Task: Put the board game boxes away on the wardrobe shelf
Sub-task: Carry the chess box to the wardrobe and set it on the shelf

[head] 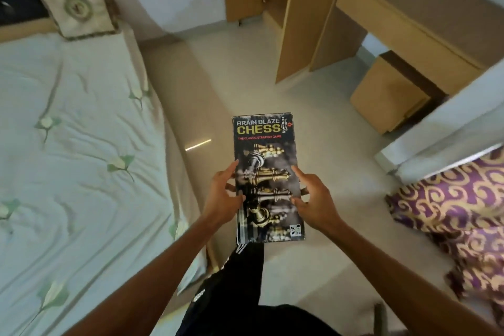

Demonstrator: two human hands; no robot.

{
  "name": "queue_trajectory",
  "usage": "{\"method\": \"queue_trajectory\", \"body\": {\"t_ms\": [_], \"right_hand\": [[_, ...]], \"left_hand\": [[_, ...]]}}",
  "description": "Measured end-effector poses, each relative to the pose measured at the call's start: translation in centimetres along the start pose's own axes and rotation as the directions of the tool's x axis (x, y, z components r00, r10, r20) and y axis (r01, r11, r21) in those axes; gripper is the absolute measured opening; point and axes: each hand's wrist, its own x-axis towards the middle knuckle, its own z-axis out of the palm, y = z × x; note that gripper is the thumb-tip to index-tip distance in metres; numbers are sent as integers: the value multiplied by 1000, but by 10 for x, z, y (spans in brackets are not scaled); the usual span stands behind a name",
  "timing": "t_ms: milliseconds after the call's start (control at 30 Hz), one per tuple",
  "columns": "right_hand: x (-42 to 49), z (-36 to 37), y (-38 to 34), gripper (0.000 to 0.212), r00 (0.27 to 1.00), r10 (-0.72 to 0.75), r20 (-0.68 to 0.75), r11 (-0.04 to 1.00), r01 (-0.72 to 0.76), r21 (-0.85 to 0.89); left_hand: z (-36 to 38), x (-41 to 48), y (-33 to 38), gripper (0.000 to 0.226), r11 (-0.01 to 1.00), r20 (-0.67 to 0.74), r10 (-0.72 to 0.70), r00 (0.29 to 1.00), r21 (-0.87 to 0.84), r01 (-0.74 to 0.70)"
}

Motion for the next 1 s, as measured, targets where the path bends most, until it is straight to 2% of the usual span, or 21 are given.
{"method": "queue_trajectory", "body": {"t_ms": [233, 633, 767, 1000], "right_hand": [[217, -15, -31, 71, 999, 0, 53, 1000, 0, 6], [579, -14, -70, 79, 999, -27, 40, 997, 25, 72], [718, -18, -91, 80, 996, -33, 84, 997, 27, 77], [930, -38, -136, 77, 990, -91, 107, 994, 84, 67]], "left_hand": [[-46, 200, 46, 80, 999, -49, 24, 999, 33, -22], [-130, 531, 114, 83, 995, -89, 63, 994, 86, -55], [-165, 653, 140, 83, 998, -107, 13, 994, 62, -7], [-221, 846, 186, 83, 999, -138, 38, 990, 42, -32]]}}
